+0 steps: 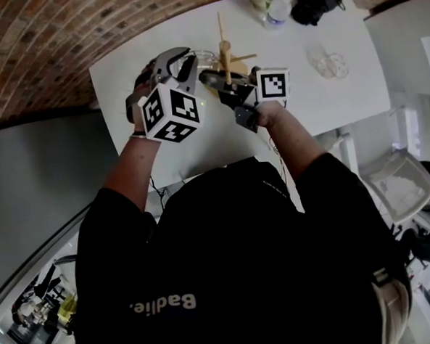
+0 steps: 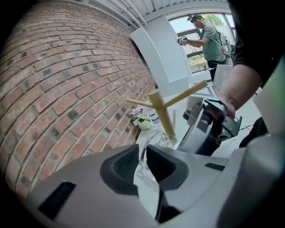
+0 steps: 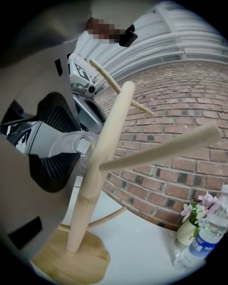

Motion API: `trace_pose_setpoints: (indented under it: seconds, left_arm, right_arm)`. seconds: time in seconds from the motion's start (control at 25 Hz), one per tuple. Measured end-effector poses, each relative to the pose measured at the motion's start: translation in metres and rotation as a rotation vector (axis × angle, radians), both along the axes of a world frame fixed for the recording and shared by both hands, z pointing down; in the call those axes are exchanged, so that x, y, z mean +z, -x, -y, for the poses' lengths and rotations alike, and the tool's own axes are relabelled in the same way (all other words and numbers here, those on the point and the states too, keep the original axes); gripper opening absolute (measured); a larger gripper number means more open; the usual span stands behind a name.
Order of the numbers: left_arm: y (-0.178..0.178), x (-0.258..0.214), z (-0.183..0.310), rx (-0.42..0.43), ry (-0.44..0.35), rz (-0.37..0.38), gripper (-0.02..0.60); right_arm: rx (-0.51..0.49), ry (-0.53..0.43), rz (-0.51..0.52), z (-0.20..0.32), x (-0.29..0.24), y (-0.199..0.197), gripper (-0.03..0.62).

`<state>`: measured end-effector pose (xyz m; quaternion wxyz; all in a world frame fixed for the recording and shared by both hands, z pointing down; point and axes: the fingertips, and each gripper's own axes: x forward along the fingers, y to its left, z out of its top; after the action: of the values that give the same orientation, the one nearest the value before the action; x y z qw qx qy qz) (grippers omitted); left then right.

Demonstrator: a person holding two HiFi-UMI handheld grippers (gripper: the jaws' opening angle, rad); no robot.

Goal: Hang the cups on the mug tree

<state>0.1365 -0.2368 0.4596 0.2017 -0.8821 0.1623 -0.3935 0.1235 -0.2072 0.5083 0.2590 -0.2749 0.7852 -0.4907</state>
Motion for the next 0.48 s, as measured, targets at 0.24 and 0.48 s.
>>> trace_pose_setpoints:
  seconds: [0.24,0.48]
  left_arm:
    - [-0.005,0.002,-0.003,0.016,-0.037,0.036,0.051]
    - [-0.008,0.003,-0.005,0.03,-0.074,0.063,0.051]
  right_arm:
    - [-0.01,0.083,0.166,-0.001,0.009,-0.007,0.169]
    - [-0.005,0.116,0.27,0.001,0.015,-0.01,0.178]
